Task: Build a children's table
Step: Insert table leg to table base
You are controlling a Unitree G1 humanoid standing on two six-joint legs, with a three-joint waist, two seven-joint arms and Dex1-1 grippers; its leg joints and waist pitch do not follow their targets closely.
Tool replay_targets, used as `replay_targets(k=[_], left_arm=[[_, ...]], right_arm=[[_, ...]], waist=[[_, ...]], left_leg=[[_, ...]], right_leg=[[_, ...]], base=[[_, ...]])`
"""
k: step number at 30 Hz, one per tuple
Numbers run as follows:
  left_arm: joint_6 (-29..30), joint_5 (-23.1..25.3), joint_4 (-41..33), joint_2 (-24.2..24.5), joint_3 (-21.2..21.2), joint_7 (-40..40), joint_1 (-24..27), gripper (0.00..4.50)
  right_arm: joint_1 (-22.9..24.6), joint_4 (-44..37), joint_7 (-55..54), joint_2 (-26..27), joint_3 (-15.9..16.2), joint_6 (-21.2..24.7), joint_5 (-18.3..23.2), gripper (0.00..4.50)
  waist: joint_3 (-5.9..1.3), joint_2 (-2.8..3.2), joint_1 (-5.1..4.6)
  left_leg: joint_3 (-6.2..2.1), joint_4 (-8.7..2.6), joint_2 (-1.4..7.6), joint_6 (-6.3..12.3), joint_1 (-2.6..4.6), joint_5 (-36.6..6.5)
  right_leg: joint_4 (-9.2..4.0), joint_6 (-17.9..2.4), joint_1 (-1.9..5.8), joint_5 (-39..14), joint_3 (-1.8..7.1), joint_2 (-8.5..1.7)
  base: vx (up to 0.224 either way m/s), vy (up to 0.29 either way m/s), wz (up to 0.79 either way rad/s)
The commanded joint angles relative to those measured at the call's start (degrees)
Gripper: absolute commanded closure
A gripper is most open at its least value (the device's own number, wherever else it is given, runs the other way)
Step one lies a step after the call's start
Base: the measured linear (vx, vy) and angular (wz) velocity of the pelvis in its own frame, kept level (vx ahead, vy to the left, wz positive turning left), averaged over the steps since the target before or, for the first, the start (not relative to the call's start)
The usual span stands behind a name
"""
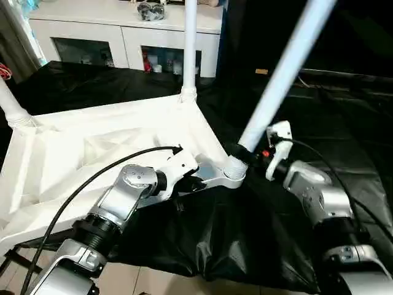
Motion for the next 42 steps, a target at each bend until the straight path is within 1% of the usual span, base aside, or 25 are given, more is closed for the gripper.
replay_targets(k=[1, 3, 4, 5, 7, 8, 11, 12, 13, 14, 16, 20, 22, 24, 26, 28, 30, 31, 33, 35, 36, 38, 42], left_arm=[[-1.0, -0.7, 0.7, 0.2, 3.4, 4.1, -0.7, 4.5], [-1.1, -0.6, 0.8, 0.2, 3.5, 4.1, -0.7, 4.5], [-1.1, -0.5, 0.8, 0.2, 3.5, 4.0, -0.7, 4.5], [-1.1, -0.5, 0.8, 0.2, 3.5, 4.0, -0.7, 4.5], [-1.5, -0.3, 1.1, 0.2, 3.5, 3.7, -0.8, 4.5], [-1.7, -0.3, 1.2, 0.3, 3.4, 3.5, -0.9, 4.5], [-2.2, -0.2, 1.3, 0.5, 3.1, 2.6, -1.1, 4.5], [-2.5, -0.2, 1.3, 0.7, 2.9, 2.1, -1.1, 4.5], [-2.7, -0.3, 1.2, 0.9, 2.8, 1.6, -1.1, 4.5], [-2.8, -0.3, 1.0, 1.1, 2.7, 1.2, -1.1, 4.5], [-2.9, -0.4, 0.7, 1.4, 2.5, 0.4, -1.1, 4.5], [-3.3, -0.6, 0.8, 1.8, 2.3, -0.9, -1.3, 4.5], [-3.5, -0.8, 0.8, 1.9, 2.2, -1.5, -1.4, 4.5], [-4.2, -1.1, 0.9, 2.1, 2.0, -2.7, -1.5, 4.5], [-4.7, -1.4, 0.7, 2.4, 1.8, -4.1, -1.5, 4.5], [-5.8, -2.2, 0.1, 2.8, 1.5, -6.3, -1.3, 4.5], [-7.0, -3.5, -1.2, 3.7, 0.9, -10.5, -0.8, 4.5], [-7.0, -3.5, -1.2, 3.7, 0.9, -10.5, -0.8, 4.5], [-7.3, -3.5, -1.5, 4.3, 0.5, -12.2, -0.8, 4.5], [-8.0, -3.9, -1.7, 4.7, 0.3, -13.7, -0.8, 4.5], [-8.1, -4.0, -1.7, 4.9, 0.1, -14.6, -0.8, 4.5], [-8.2, -4.5, -2.2, 5.7, -0.3, -17.1, -0.7, 4.5], [-8.5, -4.2, -1.8, 6.4, -0.6, -18.9, -1.1, 4.5]], right_arm=[[3.1, 0.7, -0.9, -0.5, 0.1, 1.1, -1.3, 2.61], [3.9, -0.3, -0.9, -0.7, 0.9, 0.6, -2.0, 2.61], [4.7, -1.4, -0.6, -1.0, 2.3, 0.2, -3.1, 2.62], [4.8, -1.6, -0.6, -1.1, 2.6, 0.1, -3.3, 2.62], [5.4, -3.2, -0.3, -1.6, 4.8, 0.0, -4.9, 2.62], [5.3, -3.6, -0.1, -1.7, 5.6, -0.1, -5.6, 2.62], [4.5, -3.7, 0.2, -2.1, 7.3, -0.2, -7.3, 2.62], [4.0, -3.7, 0.5, -2.2, 7.9, -0.1, -7.8, 2.62], [3.3, -3.5, 1.1, -2.4, 8.5, 0.4, -7.9, 2.62], [2.7, -3.3, 1.9, -2.7, 9.1, 0.8, -8.0, 2.62], [1.7, -2.3, 3.3, -3.2, 10.0, 1.2, -8.4, 2.62], [0.1, -0.6, 5.7, -3.8, 11.2, 1.4, -9.1, 2.62], [-0.4, 0.1, 6.9, -3.9, 11.5, 1.3, -9.2, 2.62], [-0.9, 1.0, 9.5, -4.4, 12.3, 0.6, -9.3, 2.62], [-1.3, 1.7, 12.8, -5.1, 13.3, -0.5, -9.3, 2.62], [-1.3, 2.0, 15.8, -5.7, 14.0, -1.4, -8.9, 2.62], [-1.0, 1.9, 20.0, -6.4, 14.9, -2.5, -8.6, 2.62], [-1.0, 1.9, 20.0, -6.4, 14.9, -2.5, -8.6, 2.62], [-0.5, 1.5, 22.3, -6.8, 15.3, -3.1, -8.4, 2.62], [0.2, 0.6, 24.1, -7.1, 15.9, -3.8, -8.2, 2.62], [0.5, 0.4, 24.8, -7.2, 16.0, -4.0, -8.1, 2.62], [1.2, -0.4, 26.1, -7.6, 16.6, -3.9, -7.8, 2.62], [2.6, -1.5, 28.6, -8.3, 17.8, -4.5, -8.5, 2.62]], waist=[[-4.01, -0.4, 0.21], [-4.0, -0.32, 0.23], [-3.99, -0.31, 0.25], [-4.03, -0.34, 0.24], [-4.01, -0.24, 0.28], [-4.04, -0.3, 0.31], [-3.98, -0.36, 0.29], [-3.98, -0.43, 0.29], [-3.93, -0.43, 0.23], [-3.9, -0.58, 0.19], [-3.88, -0.65, 0.1], [-3.89, -0.46, 0.01], [-3.91, -0.51, -0.1], [-3.94, -0.48, -0.1], [-3.93, -0.41, -0.03], [-3.87, -0.41, 0.08], [-3.92, -0.29, 0.26], [-3.86, -0.36, 0.24], [-3.88, -0.25, 0.33], [-3.91, -0.26, 0.49], [-3.91, -0.11, 0.54], [-3.99, -0.17, 0.63], [-3.93, -0.11, 0.69]], left_leg=[[-1.18, -3.88, 2.18, 1.96, 0.64, -11.9], [-1.22, -3.89, 2.17, 1.78, 0.74, -12.2], [-1.24, -3.9, 2.14, 1.72, 0.69, -12.4], [-1.22, -3.87, 2.12, 1.71, 0.67, -12.2], [-1.25, -3.92, 2.17, 1.73, 0.69, -12.1], [-1.23, -3.93, 2.19, 1.71, 0.7, -11.9], [-1.22, -3.94, 2.11, 1.81, 0.58, -12.1], [-1.23, -3.93, 2.1, 1.86, 0.67, -12.3], [-1.25, -3.93, 2.07, 1.85, 0.62, -12.5], [-1.25, -3.93, 2.05, 1.86, 0.63, -12.7], [-1.23, -3.87, 2.05, 2.01, 0.63, -12.8], [-1.3, -3.89, 2.16, 2.1, 0.63, -12.7], [-1.32, -3.93, 2.17, 2.02, 0.59, -12.9], [-1.32, -3.86, 2.12, 2.18, 0.51, -13.0], [-1.27, -3.84, 2.19, 2.31, 0.64, -13.1], [-1.31, -3.91, 2.26, 2.38, 0.62, -13.4], [-1.32, -3.91, 2.33, 2.41, 0.7, -13.8], [-1.36, -4.02, 2.38, 2.45, 0.58, -13.8], [-1.35, -4.04, 2.43, 2.29, 0.73, -13.9], [-1.35, -4.07, 2.51, 2.26, 0.71, -13.7], [-1.37, -4.12, 2.53, 2.18, 0.72, -13.7], [-1.32, -4.1, 2.52, 2.13, 0.74, -13.7], [-1.32, -4.21, 2.62, 2.05, 0.77, -13.9]], right_leg=[[-4.84, -9.1, 2.86, -20.5, 2.98, -4.26], [-4.93, -8.7, 2.77, -21.4, 2.92, -4.24], [-5.01, -8.4, 2.75, -22.3, 2.9, -4.27], [-5.0, -8.3, 2.74, -22.2, 2.9, -4.21], [-5.0, -8.2, 2.7, -22.1, 2.92, -4.2], [-4.94, -8.1, 2.68, -21.5, 2.94, -4.14], [-4.95, -8.1, 2.7, -21.9, 2.95, -4.17], [-5.03, -8.0, 2.64, -22.5, 2.94, -4.22], [-5.08, -7.8, 2.65, -23.0, 2.9, -4.2], [-5.14, -7.6, 2.65, -23.9, 2.89, -4.21], [-5.31, -7.2, 2.6, -24.8, 2.89, -4.26], [-5.22, -7.5, 2.53, -23.9, 2.91, -4.26], [-5.08, -7.9, 2.59, -23.3, 2.85, -4.2], [-5.1, -8.2, 2.7, -23.2, 2.87, -4.28], [-5.12, -8.3, 2.59, -22.9, 2.91, -4.27], [-5.11, -8.5, 2.63, -22.9, 2.89, -4.31], [-5.07, -8.8, 2.63, -22.6, 2.91, -4.36], [-4.97, -8.9, 2.7, -22.5, 2.94, -4.3], [-4.94, -9.1, 2.63, -22.2, 2.95, -4.28], [-4.88, -9.2, 2.69, -21.7, 3.03, -4.37], [-4.78, -9.6, 2.67, -21.2, 3.04, -4.34], [-4.67, -9.9, 2.77, -20.5, 3.05, -4.33], [-4.59, -10.5, 2.73, -19.6, 3.08, -4.29]], base=[[0.0, 0.0, 0.0], [0.0, 0.0, 0.0], [0.0, 0.0, 0.0], [0.0, 0.0, 0.0], [0.0, 0.0, 0.0], [0.0, 0.0, 0.0], [0.0, 0.0, 0.0], [0.0, 0.0, 0.0], [0.0, 0.0, 0.0], [0.0, 0.0, 0.0], [0.0, 0.0, 0.0], [0.0, 0.0, 0.0], [0.0, 0.0, 0.0], [0.0, 0.0, 0.0], [0.0, 0.0, 0.0], [0.0, 0.0, 0.0], [0.0, 0.0, 0.0], [0.0, 0.0, 0.0], [0.0, 0.0, 0.0], [0.0, 0.0, 0.0], [0.0, 0.0, 0.0], [0.0, 0.0, 0.0], [0.0, 0.0, 0.0]])
